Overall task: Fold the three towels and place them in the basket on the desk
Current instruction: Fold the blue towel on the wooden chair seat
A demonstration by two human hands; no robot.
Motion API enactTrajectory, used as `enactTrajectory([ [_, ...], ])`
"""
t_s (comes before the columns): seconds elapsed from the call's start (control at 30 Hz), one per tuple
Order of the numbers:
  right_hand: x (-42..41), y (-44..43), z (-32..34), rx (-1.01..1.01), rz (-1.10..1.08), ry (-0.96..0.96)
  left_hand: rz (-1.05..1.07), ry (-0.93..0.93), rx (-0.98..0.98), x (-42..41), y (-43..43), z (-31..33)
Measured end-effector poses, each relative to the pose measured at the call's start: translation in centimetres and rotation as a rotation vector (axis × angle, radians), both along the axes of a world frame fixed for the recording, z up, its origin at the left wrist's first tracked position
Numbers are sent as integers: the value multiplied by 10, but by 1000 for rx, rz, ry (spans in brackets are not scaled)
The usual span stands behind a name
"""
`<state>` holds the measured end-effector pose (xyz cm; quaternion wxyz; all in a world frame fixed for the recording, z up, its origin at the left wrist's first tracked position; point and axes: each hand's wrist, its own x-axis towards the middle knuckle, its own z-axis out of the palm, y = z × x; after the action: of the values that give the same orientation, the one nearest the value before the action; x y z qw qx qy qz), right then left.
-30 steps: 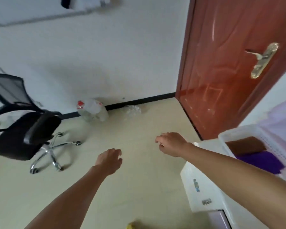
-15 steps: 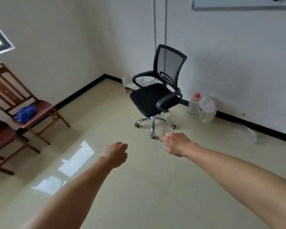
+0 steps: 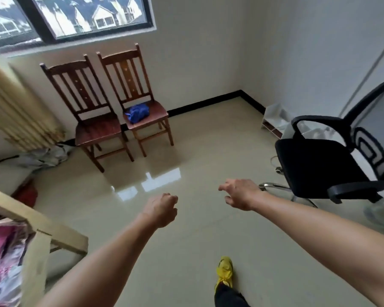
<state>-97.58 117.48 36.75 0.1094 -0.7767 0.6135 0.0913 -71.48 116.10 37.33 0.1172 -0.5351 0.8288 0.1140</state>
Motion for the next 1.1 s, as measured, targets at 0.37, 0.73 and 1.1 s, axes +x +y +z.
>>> enactTrajectory([
  [0.37,83,-308,17,9,305,-10,422,50,-17,79,-214,14],
  [0.73,182,-524,-4,20,374,24,485,35,45,174,-424,-11],
  [1.1,260,-734,-2,32,267,-18,409,-5,70,266,-641,-2],
])
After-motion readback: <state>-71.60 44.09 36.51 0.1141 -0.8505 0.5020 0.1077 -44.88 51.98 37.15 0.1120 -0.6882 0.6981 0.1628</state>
